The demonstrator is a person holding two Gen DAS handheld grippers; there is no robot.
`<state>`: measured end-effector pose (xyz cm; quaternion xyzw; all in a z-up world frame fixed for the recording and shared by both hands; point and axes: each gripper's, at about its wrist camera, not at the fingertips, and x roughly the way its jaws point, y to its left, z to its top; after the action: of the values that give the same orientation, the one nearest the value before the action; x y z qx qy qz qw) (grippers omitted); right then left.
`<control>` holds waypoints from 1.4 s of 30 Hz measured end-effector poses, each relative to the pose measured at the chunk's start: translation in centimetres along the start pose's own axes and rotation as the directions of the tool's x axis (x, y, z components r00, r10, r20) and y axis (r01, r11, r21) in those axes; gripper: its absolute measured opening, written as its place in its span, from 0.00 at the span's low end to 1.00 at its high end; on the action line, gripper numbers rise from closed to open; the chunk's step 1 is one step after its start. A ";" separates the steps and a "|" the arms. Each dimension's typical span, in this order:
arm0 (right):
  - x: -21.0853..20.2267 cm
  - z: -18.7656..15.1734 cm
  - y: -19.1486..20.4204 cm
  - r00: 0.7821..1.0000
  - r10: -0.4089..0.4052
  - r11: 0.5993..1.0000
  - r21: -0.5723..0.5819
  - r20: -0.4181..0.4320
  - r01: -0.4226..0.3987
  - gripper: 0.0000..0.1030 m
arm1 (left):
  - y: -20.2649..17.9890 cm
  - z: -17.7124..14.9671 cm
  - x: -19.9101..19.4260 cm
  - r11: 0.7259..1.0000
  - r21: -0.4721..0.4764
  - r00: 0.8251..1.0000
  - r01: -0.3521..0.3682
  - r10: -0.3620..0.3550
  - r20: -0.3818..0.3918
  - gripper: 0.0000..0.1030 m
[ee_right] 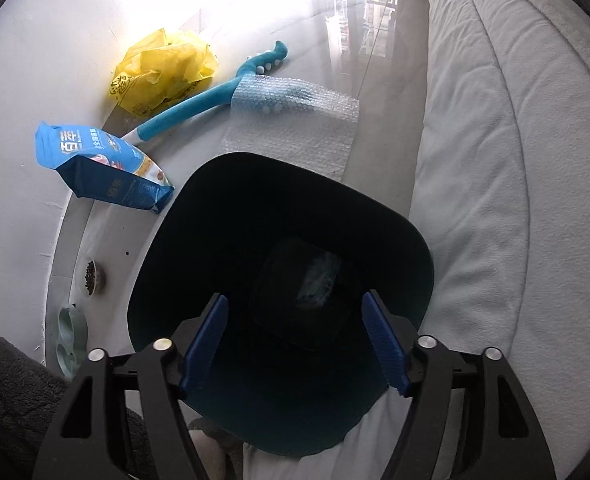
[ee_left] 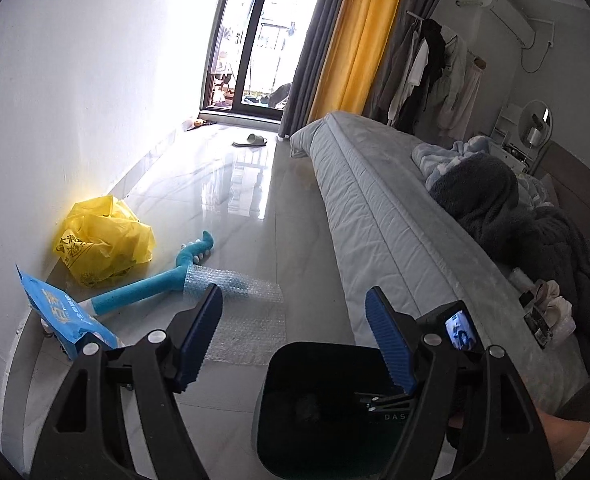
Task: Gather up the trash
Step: 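Open the right gripper to drop the wipes pack into the bin, then move both grippers back toward the remaining items on the bed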
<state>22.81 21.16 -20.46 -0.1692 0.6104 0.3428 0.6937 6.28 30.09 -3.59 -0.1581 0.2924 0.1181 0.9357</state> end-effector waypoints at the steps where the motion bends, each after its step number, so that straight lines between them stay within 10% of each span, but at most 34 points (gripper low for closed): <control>1: 0.0 0.0 0.2 1.000 0.014 1.000 -0.005 0.002 -0.014 0.85 | 0.0 0.0 -0.1 1.000 -0.001 1.000 0.004 -0.004 0.004 0.74; 19: -9.6 -1.7 1.0 0.977 0.059 0.990 -0.138 0.207 -0.031 0.93 | -3.9 2.5 -2.9 0.997 -0.009 0.992 0.082 -0.081 0.097 0.83; 42: -22.0 -8.5 -9.9 0.873 -0.003 0.997 -0.070 0.487 0.042 0.93 | -15.7 1.4 0.7 0.975 0.110 0.980 0.193 -0.198 0.034 0.86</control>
<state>22.87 2.69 -2.82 -0.1115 0.4006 0.3898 0.8216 12.44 16.20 0.64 -0.1335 0.2605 0.0134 0.9561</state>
